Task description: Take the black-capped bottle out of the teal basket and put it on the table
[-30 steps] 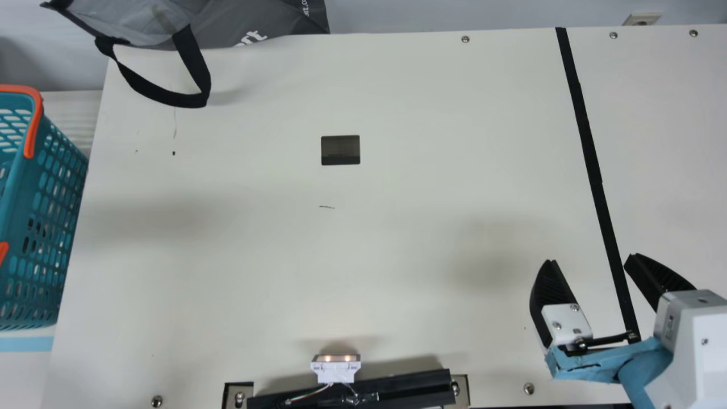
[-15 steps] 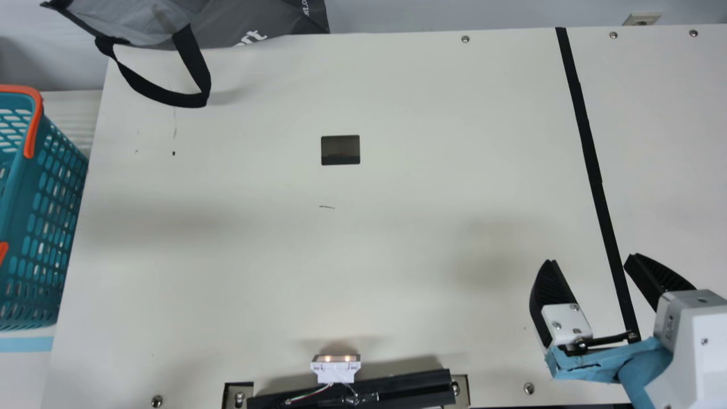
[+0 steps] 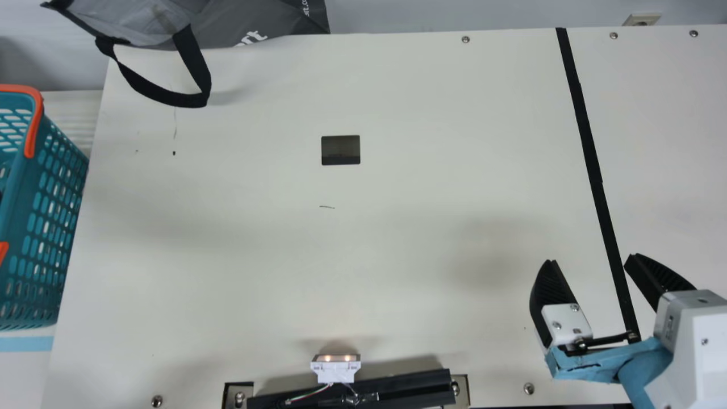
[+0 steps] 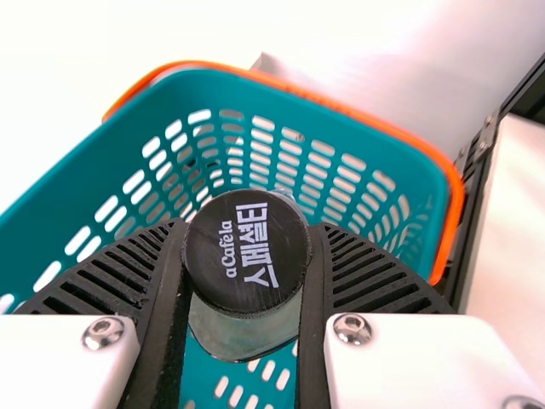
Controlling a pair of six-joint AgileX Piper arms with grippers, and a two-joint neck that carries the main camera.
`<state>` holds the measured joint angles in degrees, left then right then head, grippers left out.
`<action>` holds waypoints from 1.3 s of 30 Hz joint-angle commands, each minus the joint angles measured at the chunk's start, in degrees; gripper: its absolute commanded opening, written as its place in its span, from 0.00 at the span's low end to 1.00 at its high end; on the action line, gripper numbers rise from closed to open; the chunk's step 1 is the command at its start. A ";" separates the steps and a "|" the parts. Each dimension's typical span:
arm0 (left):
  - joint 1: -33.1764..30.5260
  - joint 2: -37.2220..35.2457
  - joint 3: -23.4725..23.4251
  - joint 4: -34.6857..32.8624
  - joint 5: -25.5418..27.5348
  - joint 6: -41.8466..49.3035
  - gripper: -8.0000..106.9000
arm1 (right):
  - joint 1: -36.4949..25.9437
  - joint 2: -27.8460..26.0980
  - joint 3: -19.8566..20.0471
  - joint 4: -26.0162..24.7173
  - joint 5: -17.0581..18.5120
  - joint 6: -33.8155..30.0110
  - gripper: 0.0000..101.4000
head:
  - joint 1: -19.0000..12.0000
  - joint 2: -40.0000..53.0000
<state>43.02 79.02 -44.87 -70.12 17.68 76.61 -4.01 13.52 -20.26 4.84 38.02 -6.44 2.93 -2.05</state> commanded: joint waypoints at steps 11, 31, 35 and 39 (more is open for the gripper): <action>0.19 -6.41 -5.46 14.39 8.58 -20.62 0.07 | 0.00 0.00 0.00 0.00 0.05 0.00 0.90 | -0.21 0.47; -10.88 -13.17 -10.64 28.12 17.41 -41.30 0.07 | 0.00 0.00 0.00 0.00 0.01 0.00 0.90 | -0.21 0.47; -15.02 -13.82 -10.38 31.91 16.63 -45.24 0.07 | 0.00 0.00 0.00 0.00 0.01 0.00 0.90 | -0.21 0.47; -19.66 -14.09 -9.80 36.36 15.34 -49.48 0.07 | 0.00 0.00 0.00 0.00 0.01 0.00 0.90 | -0.21 0.47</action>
<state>25.56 65.00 -54.80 -35.73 33.50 29.05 -4.01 13.52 -20.26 4.84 38.03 -6.44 3.23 -2.05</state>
